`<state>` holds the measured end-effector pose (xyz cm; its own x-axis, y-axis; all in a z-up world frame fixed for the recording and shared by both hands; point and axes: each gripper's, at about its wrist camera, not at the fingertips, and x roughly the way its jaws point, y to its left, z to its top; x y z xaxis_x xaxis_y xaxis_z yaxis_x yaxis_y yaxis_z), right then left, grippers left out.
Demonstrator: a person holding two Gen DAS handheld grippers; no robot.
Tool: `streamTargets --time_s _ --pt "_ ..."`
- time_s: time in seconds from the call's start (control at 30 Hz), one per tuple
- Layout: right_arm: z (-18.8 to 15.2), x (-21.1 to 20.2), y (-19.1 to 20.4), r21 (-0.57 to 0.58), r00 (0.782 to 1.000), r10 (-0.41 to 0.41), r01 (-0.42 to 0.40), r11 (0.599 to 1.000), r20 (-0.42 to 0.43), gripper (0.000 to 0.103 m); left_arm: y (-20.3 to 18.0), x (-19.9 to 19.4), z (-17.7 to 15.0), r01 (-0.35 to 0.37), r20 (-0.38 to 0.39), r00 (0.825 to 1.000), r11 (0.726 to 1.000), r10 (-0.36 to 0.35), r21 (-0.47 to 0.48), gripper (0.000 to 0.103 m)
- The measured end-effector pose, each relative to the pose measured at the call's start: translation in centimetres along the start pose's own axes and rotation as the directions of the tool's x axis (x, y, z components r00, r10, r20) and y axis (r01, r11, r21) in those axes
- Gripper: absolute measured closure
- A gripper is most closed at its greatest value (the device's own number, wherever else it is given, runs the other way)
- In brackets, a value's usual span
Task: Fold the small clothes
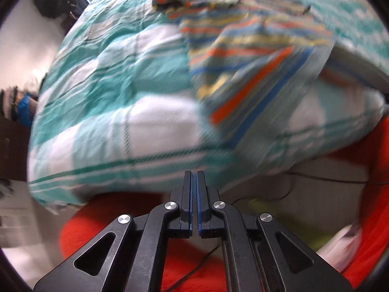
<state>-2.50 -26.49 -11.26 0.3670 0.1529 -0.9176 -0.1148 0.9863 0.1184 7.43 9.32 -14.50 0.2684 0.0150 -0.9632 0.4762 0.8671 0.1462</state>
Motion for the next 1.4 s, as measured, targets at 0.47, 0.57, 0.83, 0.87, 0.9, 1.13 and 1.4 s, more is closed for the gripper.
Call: streamTargets --time_s 0.47,0.57,0.83,0.87,0.9,1.13,1.4 --pt "-3.6 1.1 -5.9 0.412 0.972 0.206 -0.235 0.88 0.113 0.03 -0.1 2.8 2.8 0.3 0.113 0.954 0.893 -0.279 -0.334 0.045" --pt "-3.9 5.7 -6.1 0.532 0.941 0.322 -0.326 0.781 0.104 0.041 -1.3 3.0 3.2 0.312 0.126 0.95 0.886 -0.286 -0.344 0.073" --pt "-5.1 2.7 -6.2 0.508 0.956 0.281 -0.283 0.814 0.083 0.099 0.6 -0.5 2.1 0.234 0.044 0.972 0.968 -0.23 -0.092 0.1" --pt "-4.8 1.9 -6.1 0.487 0.966 0.25 -0.25 0.837 0.067 0.099 0.8 -0.5 2.0 0.224 0.035 0.975 0.971 -0.221 -0.081 0.1" --pt "-4.6 1.9 -6.1 0.474 0.971 0.233 -0.23 0.85 0.053 0.099 0.8 -0.2 2.0 0.203 0.02 0.979 0.977 -0.202 -0.063 0.1" --pt "-4.0 6.2 -5.4 0.452 0.985 0.158 -0.109 0.885 -0.072 0.099 -3.4 3.4 1.7 -0.01 -0.041 0.999 0.999 0.012 0.04 0.098" --pt "-4.9 1.9 -6.5 0.398 0.991 0.005 0.049 0.916 -0.134 0.07 1.7 0.1 -0.6 -0.119 -0.052 0.992 0.989 0.115 -0.089 0.072"
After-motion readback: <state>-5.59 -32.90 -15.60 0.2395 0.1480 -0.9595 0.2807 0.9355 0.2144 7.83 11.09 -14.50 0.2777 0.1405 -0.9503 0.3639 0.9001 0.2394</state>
